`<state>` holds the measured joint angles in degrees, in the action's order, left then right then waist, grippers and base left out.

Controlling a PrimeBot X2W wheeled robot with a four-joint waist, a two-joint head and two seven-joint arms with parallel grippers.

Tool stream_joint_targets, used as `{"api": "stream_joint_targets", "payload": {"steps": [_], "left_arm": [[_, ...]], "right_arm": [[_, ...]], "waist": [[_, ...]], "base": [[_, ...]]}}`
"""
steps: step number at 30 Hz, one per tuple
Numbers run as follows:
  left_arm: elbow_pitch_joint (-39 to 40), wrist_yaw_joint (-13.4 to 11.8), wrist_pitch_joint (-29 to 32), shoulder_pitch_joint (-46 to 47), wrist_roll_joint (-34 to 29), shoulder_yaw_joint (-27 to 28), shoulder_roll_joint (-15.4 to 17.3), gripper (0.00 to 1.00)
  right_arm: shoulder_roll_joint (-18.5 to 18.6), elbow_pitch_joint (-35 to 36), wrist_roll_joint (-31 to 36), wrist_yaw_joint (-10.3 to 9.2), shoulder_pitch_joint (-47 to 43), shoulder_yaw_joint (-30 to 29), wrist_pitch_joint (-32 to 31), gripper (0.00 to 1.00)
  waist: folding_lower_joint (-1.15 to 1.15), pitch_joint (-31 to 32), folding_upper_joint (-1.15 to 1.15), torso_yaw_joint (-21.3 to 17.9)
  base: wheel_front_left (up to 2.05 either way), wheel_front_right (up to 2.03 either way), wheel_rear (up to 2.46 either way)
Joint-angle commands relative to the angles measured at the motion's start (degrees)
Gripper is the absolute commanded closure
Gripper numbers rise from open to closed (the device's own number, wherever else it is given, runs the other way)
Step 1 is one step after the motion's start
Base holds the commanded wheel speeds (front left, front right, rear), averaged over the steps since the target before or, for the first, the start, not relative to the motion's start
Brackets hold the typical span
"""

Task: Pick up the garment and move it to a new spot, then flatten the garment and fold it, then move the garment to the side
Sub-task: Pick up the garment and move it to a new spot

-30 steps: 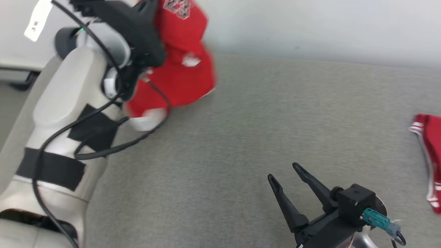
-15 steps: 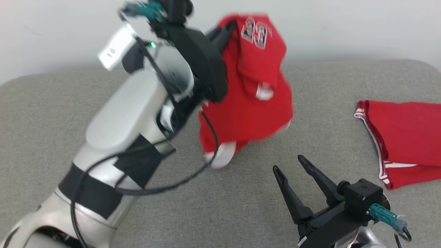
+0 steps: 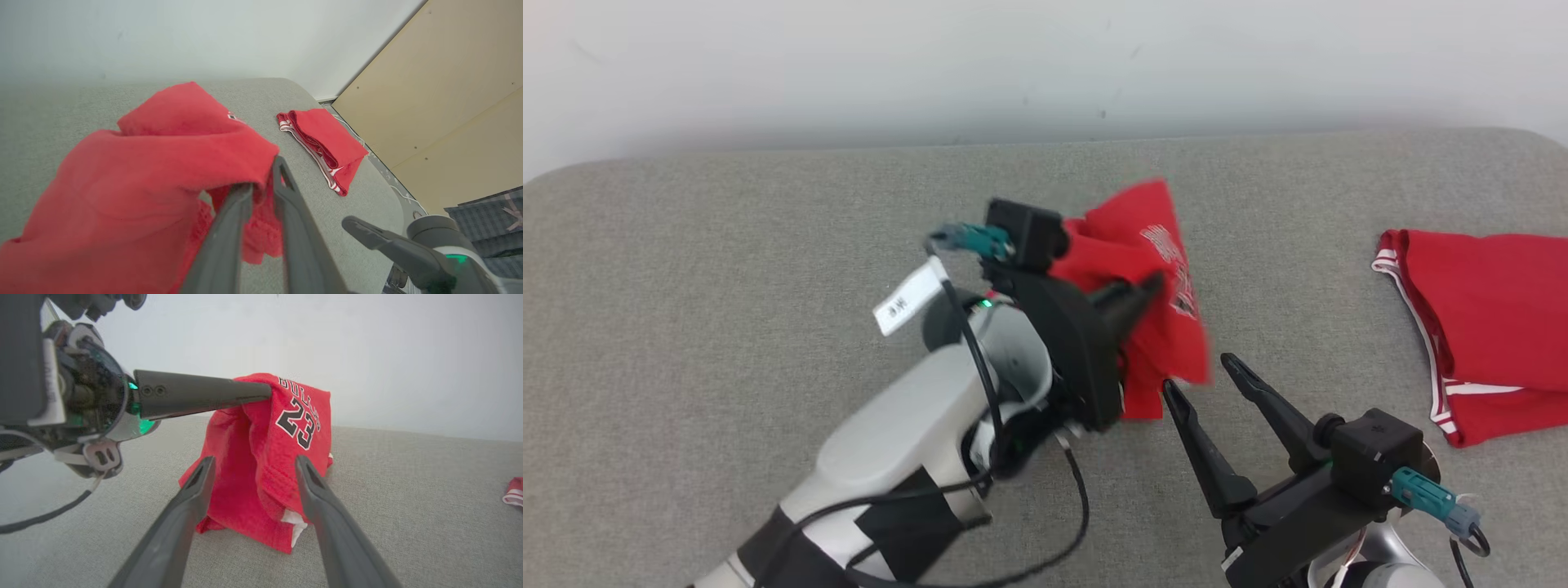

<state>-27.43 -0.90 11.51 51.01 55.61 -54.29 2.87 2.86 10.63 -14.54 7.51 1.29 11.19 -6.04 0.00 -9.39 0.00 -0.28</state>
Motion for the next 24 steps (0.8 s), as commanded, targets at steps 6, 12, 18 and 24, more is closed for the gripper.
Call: {"api": "stream_joint_targets", "payload": {"steps": [6,12,18,24], "left_arm": [[3.0,1.7,-3.4,-1.5,9.3,-4.5,0.2,0.00],[1.8,0.7,-5.4,-1.2,10.5,-3.9,0.5,0.00],[3.2,-2.8,-6.0,-2.2,7.1,-4.0,7.8,0.00],[8.2,-6.9,-4.7,-6.8,5.7,-4.2,17.1,0.00]], "right_arm": [[0.1,-0.6,-0.2,-0.05,0.4,0.1,0.3,0.00],[0.1,-0.6,0.1,-0.05,-0.6,-0.2,0.3,0.00],[0.1,-0.1,0.0,-0.05,-1.7,-0.6,-0.1,0.00],[0.1,0.9,0.3,-0.05,-2.0,-1.8,-0.2,0.00]], "waist": [[0.00,0.9,0.00,0.9],[0.00,2.0,0.00,1.9],[0.00,3.1,0.00,2.4],[0.00,2.2,0.00,2.7]], "base": [[0.00,0.00,0.00],[0.00,0.00,0.00],[0.00,0.00,0.00],[0.00,0.00,0.00]]}}
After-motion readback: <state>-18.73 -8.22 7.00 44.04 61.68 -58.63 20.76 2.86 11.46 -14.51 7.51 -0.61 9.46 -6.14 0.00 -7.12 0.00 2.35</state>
